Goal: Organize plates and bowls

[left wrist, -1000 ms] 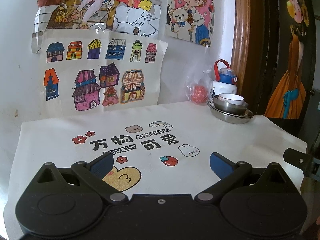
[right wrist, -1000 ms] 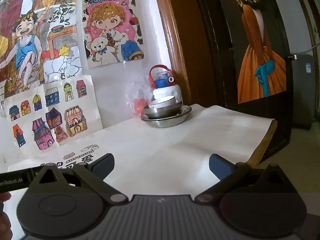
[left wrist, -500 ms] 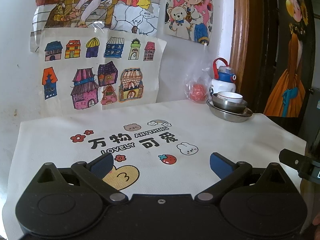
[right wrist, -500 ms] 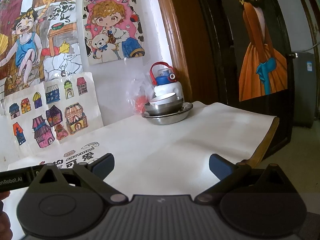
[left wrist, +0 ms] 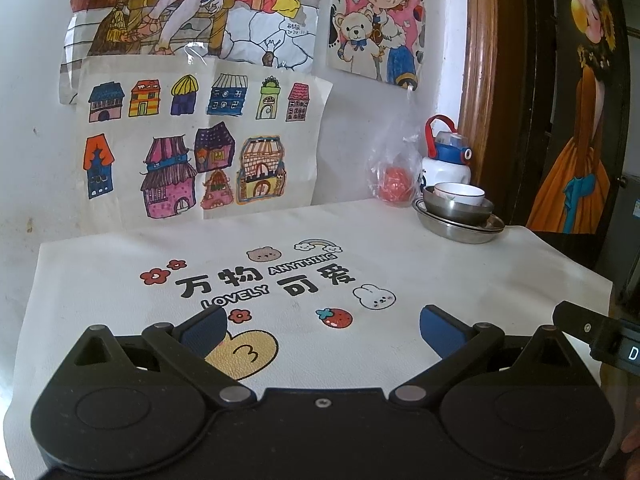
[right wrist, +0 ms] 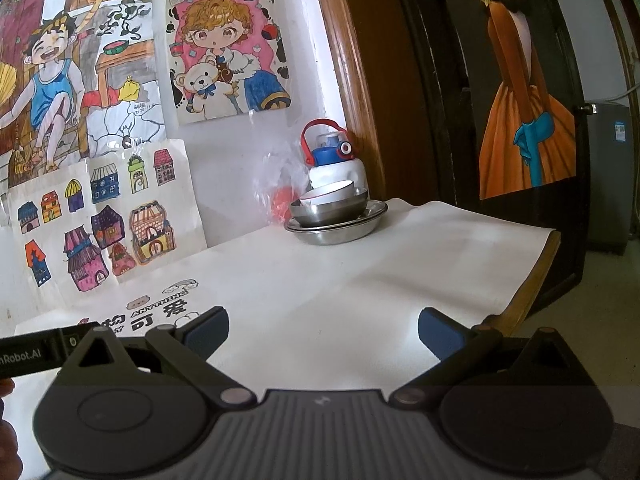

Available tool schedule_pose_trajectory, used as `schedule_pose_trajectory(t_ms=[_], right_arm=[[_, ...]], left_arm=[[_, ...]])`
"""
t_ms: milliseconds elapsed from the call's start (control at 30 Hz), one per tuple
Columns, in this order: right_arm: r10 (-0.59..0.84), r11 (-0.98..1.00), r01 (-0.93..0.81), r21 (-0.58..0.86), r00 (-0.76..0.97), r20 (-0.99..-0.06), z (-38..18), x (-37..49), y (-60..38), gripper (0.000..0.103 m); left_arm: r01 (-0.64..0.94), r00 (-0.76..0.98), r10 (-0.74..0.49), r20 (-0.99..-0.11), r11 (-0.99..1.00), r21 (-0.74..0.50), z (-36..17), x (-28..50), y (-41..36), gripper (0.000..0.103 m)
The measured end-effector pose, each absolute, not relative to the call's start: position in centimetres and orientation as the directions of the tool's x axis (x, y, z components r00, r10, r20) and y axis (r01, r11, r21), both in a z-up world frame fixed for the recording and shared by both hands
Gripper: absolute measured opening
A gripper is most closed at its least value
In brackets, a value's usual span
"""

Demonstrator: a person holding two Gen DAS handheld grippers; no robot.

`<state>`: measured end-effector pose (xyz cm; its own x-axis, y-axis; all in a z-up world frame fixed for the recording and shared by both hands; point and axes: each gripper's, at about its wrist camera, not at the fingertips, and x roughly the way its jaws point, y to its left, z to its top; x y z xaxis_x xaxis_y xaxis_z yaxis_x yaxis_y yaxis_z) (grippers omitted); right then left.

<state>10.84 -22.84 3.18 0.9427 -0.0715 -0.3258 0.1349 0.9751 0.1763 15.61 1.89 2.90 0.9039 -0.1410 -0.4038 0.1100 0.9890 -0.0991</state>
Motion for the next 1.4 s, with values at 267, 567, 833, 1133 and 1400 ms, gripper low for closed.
schedule_pose_trajectory(t_ms=[267,567,833,1133,1400], right_arm=[[-0.070,0.975,0.135,0.178,0.941,-0.330,3.00,10.85,-22.72,0.103],[-0.070,0.975,0.136,0.178,0.939,-0.336,2.92,10.86,-22.68,0.103],[-0.068,0.975,0.134,0.179,0.939,-0.337,2.84,10.93,-22.66,0.103],[-0.068,0.975,0.135,0.179,0.939,-0.337,2.84,10.93,-22.67,0.103],[-0.068,0.975,0.135,0.178,0.939,-0.337,2.81,10.96,-22.66,0.103]], left_arm=[[0.108,0.905,-0.138,-0.402,0.989,-0.097,2.91,15.60,1.91,0.102],[0.106,0.906,-0.135,-0.401,0.990,-0.096,2.93,15.58,1.95,0.102],[0.103,0.906,-0.132,-0.402,0.990,-0.094,2.92,15.61,1.96,0.102],[0.103,0.905,-0.134,-0.405,0.990,-0.098,2.90,15.72,1.98,0.102],[0.106,0.904,-0.139,-0.405,0.989,-0.101,2.88,15.70,1.97,0.102]])
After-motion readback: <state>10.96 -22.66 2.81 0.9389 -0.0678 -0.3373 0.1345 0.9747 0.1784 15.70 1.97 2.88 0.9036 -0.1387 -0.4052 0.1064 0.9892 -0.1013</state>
